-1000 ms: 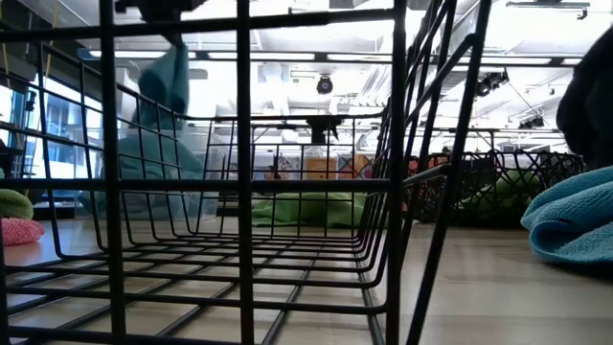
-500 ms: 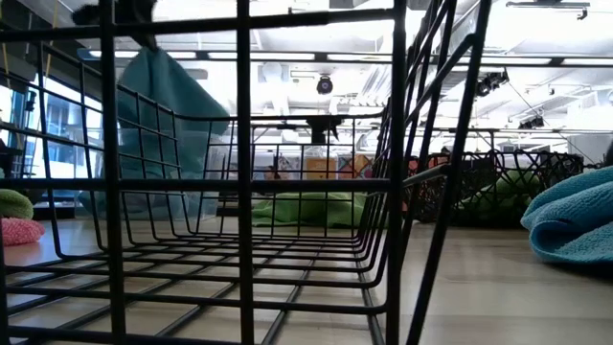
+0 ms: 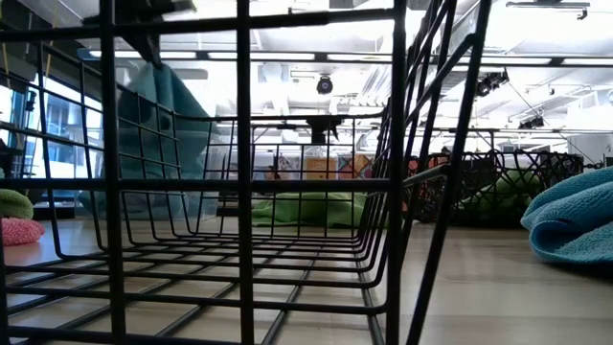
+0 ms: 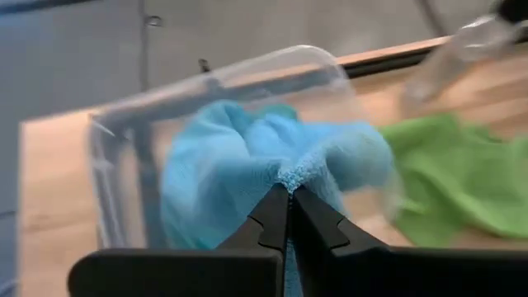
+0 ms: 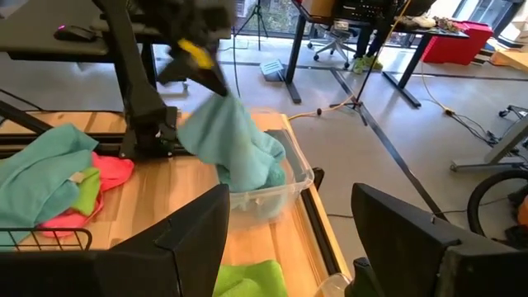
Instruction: Sort microfiber towel by color & place in baskets
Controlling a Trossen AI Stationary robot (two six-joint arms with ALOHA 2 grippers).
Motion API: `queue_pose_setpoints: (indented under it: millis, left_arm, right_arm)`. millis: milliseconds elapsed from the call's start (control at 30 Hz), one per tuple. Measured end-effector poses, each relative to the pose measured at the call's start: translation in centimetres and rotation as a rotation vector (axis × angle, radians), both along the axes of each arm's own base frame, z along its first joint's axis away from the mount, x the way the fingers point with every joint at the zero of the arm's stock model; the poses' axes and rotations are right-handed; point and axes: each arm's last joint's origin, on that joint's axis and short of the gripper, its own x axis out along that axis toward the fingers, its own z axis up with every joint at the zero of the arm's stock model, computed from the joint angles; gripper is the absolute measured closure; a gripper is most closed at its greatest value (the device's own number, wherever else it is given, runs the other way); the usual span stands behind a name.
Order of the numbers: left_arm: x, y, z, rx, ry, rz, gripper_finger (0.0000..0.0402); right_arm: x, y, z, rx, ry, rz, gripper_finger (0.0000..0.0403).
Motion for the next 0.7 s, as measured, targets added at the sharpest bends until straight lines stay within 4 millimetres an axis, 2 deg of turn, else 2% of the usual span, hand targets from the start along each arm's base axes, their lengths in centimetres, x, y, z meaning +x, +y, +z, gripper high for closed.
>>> queue_pose_setpoints:
  millis: [200, 367, 500, 700]
  left_arm:
    - [2.0, 5.2, -2.3, -0.032, 0.171, 0.006, 0.0401]
    - [2.6, 9.4, -5.4, -0.190, 0.301, -0.006, 0.0401]
    - [3.1, 11.6, -7.9, -0.322, 0.342, -0.010, 0.0401]
    - [3.5, 14.3, -11.2, -0.480, 0.311, 0.039, 0.0401]
  right_arm:
    - [0.0, 0.0, 0.0, 0.041, -0.011, -0.007, 0.0151]
    - [0.0, 0.0, 0.0, 0.067, -0.017, -0.015, 0.0151]
    - [0.0, 0.0, 0.0, 0.073, -0.018, -0.017, 0.0151]
    - [0.0, 0.0, 0.0, 0.096, -0.023, -0.025, 0.0151]
